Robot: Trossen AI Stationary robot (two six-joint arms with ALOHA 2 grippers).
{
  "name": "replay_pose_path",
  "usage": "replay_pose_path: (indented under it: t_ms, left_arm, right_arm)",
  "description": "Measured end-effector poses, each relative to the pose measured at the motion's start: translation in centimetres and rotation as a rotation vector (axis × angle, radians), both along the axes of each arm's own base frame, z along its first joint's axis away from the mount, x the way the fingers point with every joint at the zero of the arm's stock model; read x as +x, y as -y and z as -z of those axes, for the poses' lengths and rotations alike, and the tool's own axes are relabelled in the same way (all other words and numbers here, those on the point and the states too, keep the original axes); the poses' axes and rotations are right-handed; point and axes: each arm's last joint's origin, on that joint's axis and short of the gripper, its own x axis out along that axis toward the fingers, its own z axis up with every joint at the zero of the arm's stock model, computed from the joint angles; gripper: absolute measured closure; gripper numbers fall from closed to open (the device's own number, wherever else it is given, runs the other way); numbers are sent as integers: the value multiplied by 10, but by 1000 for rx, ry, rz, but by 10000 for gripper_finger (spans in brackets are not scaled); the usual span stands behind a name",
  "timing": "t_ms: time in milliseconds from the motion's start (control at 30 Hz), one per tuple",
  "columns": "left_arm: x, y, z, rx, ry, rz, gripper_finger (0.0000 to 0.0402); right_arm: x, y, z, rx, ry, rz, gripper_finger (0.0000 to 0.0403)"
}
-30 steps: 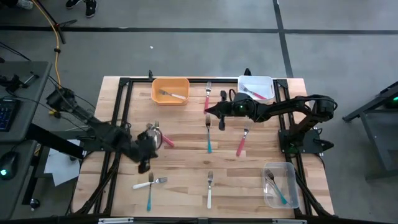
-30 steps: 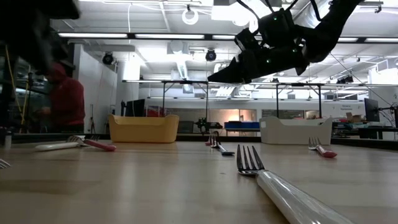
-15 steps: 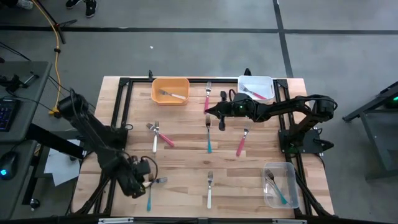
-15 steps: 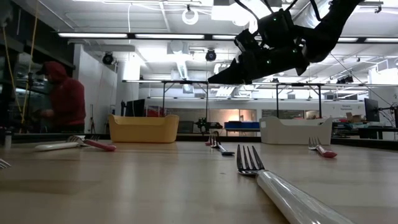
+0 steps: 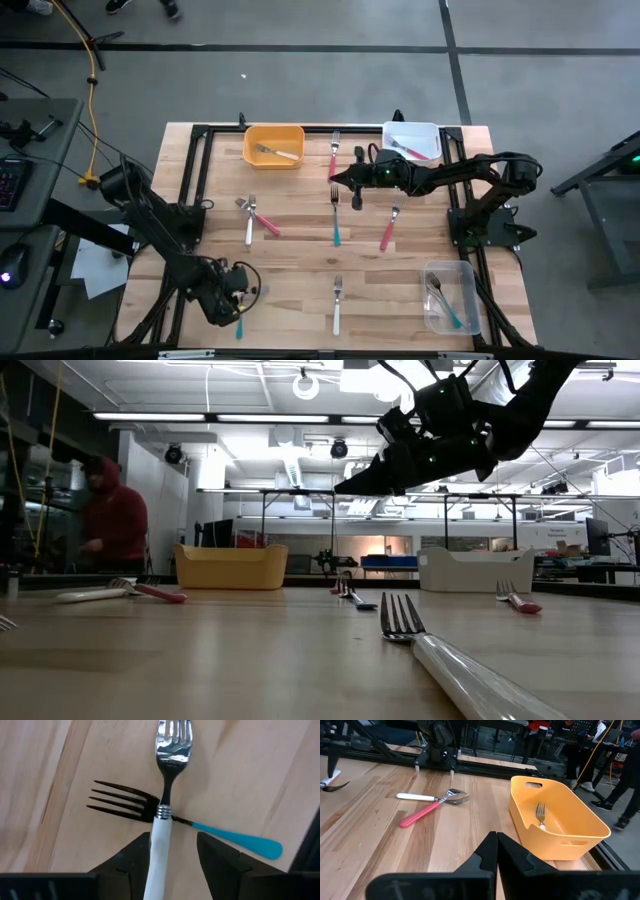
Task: Sort silverware by color (type)
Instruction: Put the bottom left white fork into the yellow bin
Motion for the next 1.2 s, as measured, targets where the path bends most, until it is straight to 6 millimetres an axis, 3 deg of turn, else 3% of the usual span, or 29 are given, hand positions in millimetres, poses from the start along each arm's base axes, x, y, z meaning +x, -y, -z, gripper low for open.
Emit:
replay_pose_path:
  t_ms: [400,633,733,1033,1200]
  left_arm:
    - [3,5,23,69,-62,-5,273]
    - [0,3,22,87,-77,0,334]
    - [-1,2,19,72,-83,1,361]
    - [-5,-4,-7,-11,-28,-18,361]
    - [-3,-26,-30,17,71,-118,361]
  right_arm:
    - [0,1,0,-12,1,1,403]
    - [-1,4,0,-3,-5,12,403]
    - [-1,4,0,-3,-5,12,403]
    - [-1,4,1,-1,-8,12,403]
    - [-1,4,1,0,-12,12,403]
